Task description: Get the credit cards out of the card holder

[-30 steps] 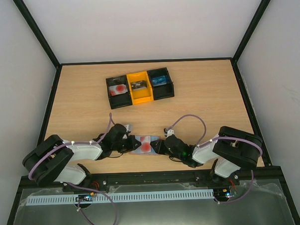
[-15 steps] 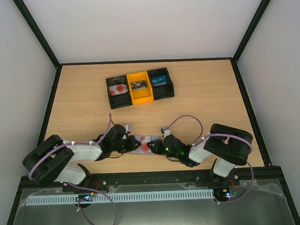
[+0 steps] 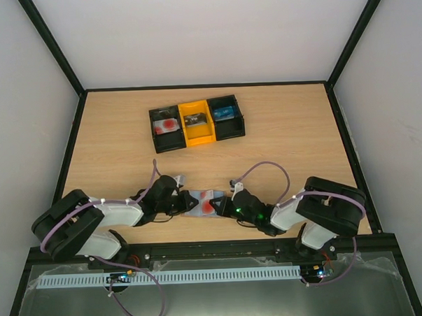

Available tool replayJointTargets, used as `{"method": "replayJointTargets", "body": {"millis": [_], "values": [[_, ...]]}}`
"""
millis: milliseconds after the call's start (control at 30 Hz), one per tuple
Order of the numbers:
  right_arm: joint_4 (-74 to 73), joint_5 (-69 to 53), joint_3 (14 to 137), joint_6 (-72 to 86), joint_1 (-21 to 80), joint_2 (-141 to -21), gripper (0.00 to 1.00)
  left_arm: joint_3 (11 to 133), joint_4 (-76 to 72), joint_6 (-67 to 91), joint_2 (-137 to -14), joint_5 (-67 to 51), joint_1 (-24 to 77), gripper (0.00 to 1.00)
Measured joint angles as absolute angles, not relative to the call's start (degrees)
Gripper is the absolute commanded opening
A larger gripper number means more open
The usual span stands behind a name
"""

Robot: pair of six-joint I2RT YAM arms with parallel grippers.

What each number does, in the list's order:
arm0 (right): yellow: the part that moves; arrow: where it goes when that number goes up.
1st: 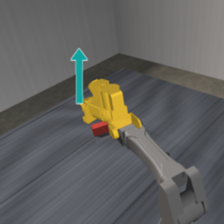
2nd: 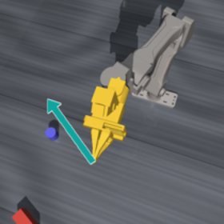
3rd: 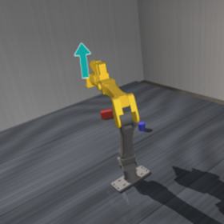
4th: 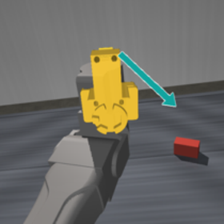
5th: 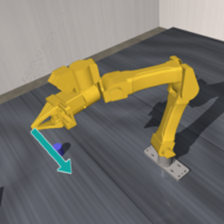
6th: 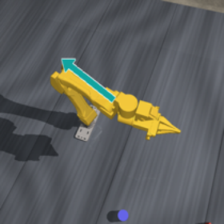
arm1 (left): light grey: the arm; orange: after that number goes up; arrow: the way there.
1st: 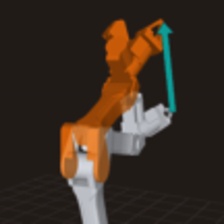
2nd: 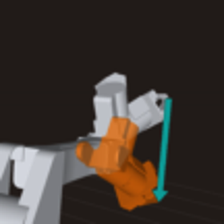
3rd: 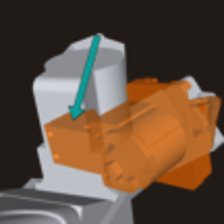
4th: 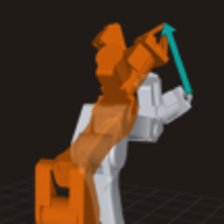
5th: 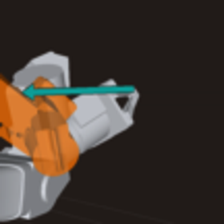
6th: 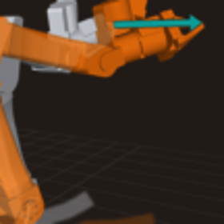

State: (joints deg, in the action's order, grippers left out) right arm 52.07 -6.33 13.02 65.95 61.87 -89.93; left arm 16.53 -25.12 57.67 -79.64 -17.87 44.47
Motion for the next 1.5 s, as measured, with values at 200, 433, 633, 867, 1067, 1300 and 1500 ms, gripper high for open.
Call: {"method": "replayJointTargets", "body": {"millis": [200,433,633,867,1067,1300,1500], "values": [[48.77,-4.91,11.44,64.69,61.87,-85.06,0.02,16.14,-26.02,58.48,-79.48,-17.78,44.47,0.13],[43.92,-3.88,9.74,63.02,61.87,-78.52,0.02,16.25,-23.66,58.17,-77.10,-17.65,44.51,0.25],[33.63,-0.91,9.41,59.92,61.87,-67.13,0.02,18.17,-18.57,56.93,-74.32,-16.86,44.51,0.46],[24.82,-2.28,9.43,54.70,61.87,-52.62,0.02,20.95,-12.49,53.56,-67.94,-17.02,44.51,0.59],[20.97,-9.37,9.43,51.07,61.84,-43.86,0.02,24.32,-8.58,49.93,-59.37,-21.52,44.51,0.61],[17.58,-20.03,10.44,47.48,61.87,-39.38,0.02,25.58,-6.37,45.95,-52.23,-31.33,44.51,0.58],[19.09,-29.34,10.74,47.00,61.84,-39.33,0.02,25.56,-3.75,43.79,-49.45,-37.41,44.51,0.54]]}}
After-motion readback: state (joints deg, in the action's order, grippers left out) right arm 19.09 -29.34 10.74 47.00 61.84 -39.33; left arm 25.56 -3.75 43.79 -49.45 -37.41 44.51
